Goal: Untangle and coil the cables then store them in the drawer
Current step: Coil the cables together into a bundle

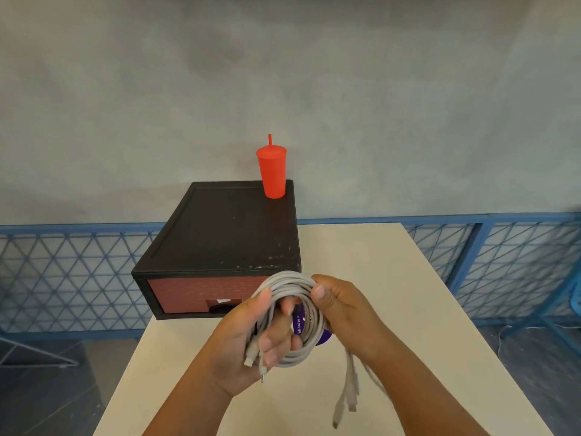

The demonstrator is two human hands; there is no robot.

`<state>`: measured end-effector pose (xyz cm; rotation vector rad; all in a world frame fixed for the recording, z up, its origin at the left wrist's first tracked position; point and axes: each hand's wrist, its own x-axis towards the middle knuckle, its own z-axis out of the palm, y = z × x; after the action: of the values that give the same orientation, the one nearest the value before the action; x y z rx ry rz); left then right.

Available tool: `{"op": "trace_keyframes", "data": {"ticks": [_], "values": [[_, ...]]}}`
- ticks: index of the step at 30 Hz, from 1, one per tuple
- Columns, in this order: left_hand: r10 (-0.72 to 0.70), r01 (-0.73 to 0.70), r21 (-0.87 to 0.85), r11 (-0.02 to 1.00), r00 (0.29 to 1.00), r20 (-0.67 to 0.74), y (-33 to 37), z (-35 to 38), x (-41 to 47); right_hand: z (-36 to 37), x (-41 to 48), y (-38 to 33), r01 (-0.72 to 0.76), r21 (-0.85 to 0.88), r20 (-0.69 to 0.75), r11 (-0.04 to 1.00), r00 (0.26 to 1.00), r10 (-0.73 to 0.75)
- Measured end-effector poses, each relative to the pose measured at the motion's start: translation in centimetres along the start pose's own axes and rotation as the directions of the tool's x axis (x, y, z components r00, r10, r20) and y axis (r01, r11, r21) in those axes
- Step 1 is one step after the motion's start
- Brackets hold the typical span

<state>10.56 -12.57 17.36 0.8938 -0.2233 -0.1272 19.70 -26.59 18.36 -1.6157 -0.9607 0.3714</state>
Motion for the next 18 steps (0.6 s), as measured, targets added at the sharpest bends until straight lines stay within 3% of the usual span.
{"op": "trace_keyframes", "data": {"ticks": [3, 6, 9, 18], "values": [[-0.006, 0.005, -0.033, 0.999, 1.0, -0.022, 0.1, 0.2, 0.2, 0.3, -0.2, -0.2, -0.04, 0.037, -0.006, 0.999, 0.999, 0.04], [-0.09, 0.12, 0.126, 0.985, 0.97, -0.228, 0.8, 0.7, 0.3, 0.1, -0.2, -0.2, -0.059, -0.049, -0.041, 0.997, 0.998, 0.057], [-0.174, 0.249, 0.171, 0.953, 0.915, -0.364, 1.6, 0.6, 0.4, -0.1, -0.3, 0.0, -0.087, -0.13, -0.02, 0.988, 0.996, 0.085], [-0.103, 0.23, 0.188, 0.955, 0.85, -0.516, 1.7, 1.7, 0.7, -0.8, 0.0, 0.7, -0.129, -0.048, 0.034, 0.99, 0.991, 0.131]]}}
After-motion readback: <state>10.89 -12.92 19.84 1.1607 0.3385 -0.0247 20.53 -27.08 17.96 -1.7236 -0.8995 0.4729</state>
